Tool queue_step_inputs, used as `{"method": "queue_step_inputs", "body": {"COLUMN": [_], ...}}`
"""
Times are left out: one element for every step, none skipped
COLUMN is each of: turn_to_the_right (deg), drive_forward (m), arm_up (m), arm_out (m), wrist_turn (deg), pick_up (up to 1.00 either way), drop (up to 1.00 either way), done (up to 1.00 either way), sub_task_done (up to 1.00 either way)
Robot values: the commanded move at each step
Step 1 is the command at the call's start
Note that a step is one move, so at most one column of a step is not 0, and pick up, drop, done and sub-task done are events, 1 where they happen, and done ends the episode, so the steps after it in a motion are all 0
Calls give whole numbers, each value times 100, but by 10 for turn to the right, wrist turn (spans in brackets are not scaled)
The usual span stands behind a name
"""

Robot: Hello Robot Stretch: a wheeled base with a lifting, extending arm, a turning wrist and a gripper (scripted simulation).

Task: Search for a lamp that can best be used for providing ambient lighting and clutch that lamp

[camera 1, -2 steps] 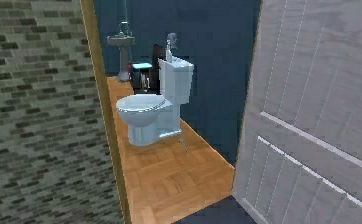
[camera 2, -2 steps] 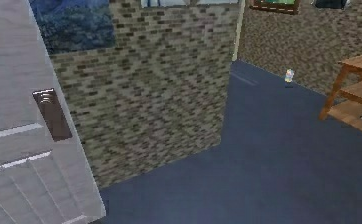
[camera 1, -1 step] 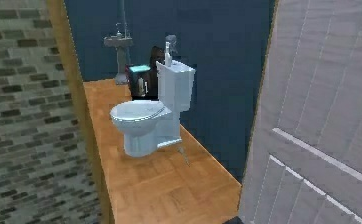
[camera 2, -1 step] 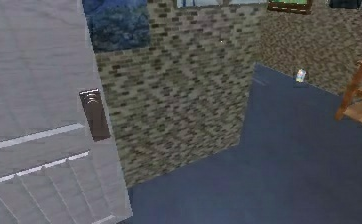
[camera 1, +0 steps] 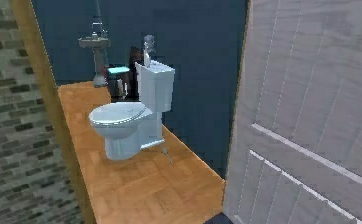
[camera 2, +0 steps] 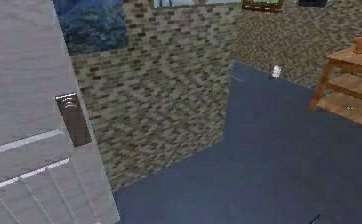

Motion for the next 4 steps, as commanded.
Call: {"method": "queue_step_inputs", "body": {"turn_to_the_right": [0,0,-450,-330], "drive_forward": [50,55,0,0], "arm_up": [0,0,0,0], "arm_out": [0,0,0,0], "wrist_turn": [0,0,0,0], "pick_up": [0,0,0,0], "drop": [0,0,0,0], "done": [0,0,0,0], "sub_task_done": [0,0,0,0]}}
